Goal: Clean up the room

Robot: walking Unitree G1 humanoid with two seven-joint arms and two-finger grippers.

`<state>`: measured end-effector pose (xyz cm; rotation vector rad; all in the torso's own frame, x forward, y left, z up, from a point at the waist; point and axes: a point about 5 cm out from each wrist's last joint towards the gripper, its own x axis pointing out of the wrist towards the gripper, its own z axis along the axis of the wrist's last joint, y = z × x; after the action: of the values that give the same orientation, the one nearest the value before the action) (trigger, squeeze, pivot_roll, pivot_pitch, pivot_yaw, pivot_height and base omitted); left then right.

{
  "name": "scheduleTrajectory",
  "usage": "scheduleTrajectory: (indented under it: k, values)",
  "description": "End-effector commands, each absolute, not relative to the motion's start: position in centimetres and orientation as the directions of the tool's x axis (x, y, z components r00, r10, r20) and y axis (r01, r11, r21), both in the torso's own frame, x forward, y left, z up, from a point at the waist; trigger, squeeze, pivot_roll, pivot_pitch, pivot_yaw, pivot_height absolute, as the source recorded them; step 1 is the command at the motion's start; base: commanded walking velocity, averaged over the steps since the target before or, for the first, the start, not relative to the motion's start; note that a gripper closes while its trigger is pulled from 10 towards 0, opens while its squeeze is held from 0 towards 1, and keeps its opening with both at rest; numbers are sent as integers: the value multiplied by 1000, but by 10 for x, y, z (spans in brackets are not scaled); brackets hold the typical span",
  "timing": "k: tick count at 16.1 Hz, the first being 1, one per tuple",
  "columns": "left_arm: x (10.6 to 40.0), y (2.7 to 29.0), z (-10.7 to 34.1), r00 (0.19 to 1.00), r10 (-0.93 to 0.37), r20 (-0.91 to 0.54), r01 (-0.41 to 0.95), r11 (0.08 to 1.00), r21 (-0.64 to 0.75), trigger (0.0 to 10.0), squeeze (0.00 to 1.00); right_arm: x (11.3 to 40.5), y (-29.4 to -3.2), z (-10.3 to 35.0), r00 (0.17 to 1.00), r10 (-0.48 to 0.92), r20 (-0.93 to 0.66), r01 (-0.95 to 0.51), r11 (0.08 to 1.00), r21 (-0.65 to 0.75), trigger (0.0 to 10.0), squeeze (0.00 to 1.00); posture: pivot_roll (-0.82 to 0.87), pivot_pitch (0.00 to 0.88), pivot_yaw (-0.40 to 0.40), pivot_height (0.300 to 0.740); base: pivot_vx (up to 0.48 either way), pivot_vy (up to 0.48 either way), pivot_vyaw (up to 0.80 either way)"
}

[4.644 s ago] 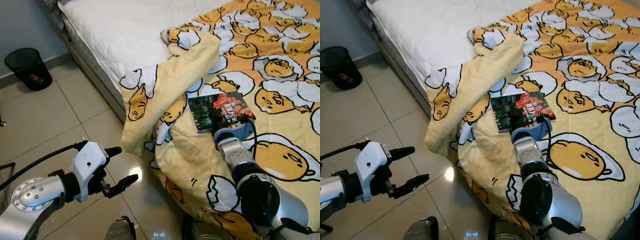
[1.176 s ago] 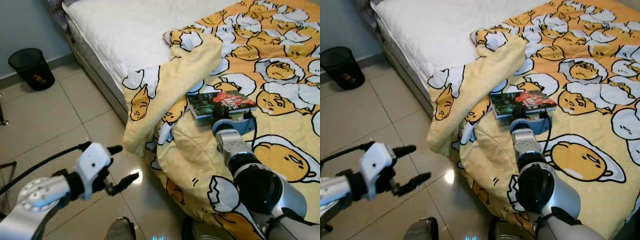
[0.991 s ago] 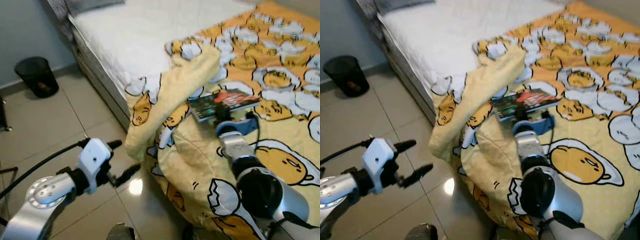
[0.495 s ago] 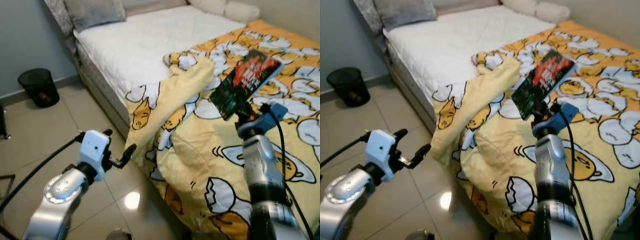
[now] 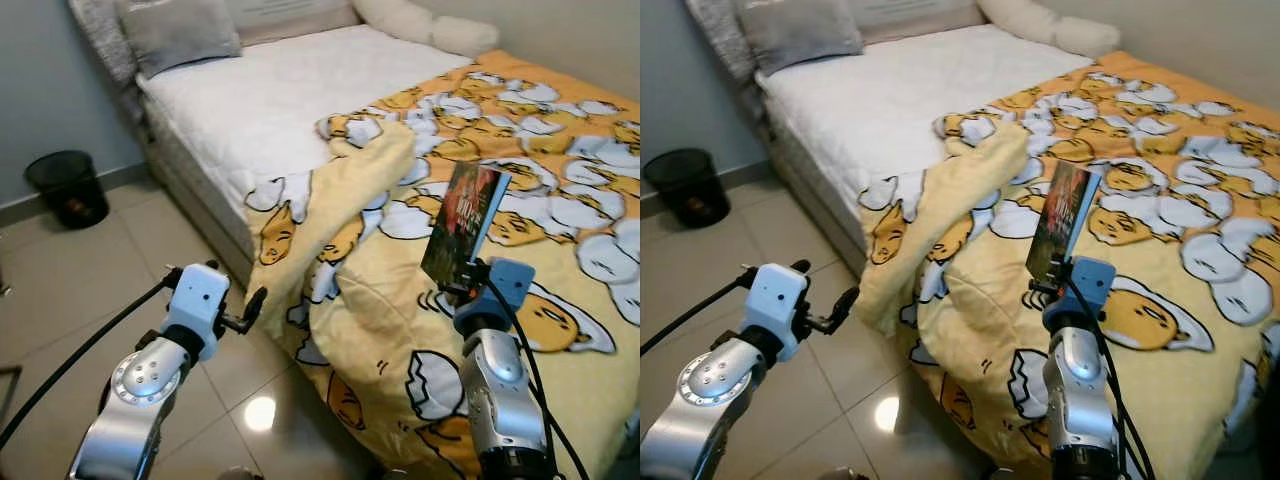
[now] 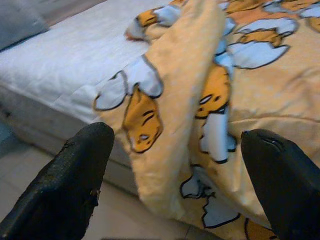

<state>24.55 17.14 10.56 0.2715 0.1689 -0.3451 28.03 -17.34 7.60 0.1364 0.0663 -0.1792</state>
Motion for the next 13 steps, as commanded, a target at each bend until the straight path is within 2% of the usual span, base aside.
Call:
scheduleTrajectory:
  k: [1, 4, 6, 9, 13]
  values:
    - [249, 169, 107, 926, -321, -196, 363, 901, 238, 10000, 0, 282, -174, 90, 985, -173, -27, 175, 979, 108, 10000, 0, -25, 0, 36, 740, 0, 0, 0]
    - [257, 164, 108, 922, -342, -184, 381, 888, 258, 10000, 0, 282, -164, 96, 996, -87, -14, 88, 988, 128, 10000, 0, -29, 0, 44, 740, 0, 0, 0]
    - [257, 166, 110, 922, -344, -176, 380, 892, 247, 10000, 0, 286, -164, 97, 997, -79, -19, 81, 985, 152, 10000, 0, -22, 0, 37, 740, 0, 0, 0]
    - [261, 170, 113, 929, -336, -157, 363, 909, 206, 10000, 0, 294, -169, 102, 997, -78, -16, 79, 977, 196, 10000, 0, -24, 0, 35, 740, 0, 0, 0]
    - [263, 166, 117, 913, -385, -132, 400, 909, 115, 10000, 0, 300, -169, 117, 998, 46, 46, -56, 966, 252, 10000, 0, -25, 0, 37, 740, 0, 0, 0]
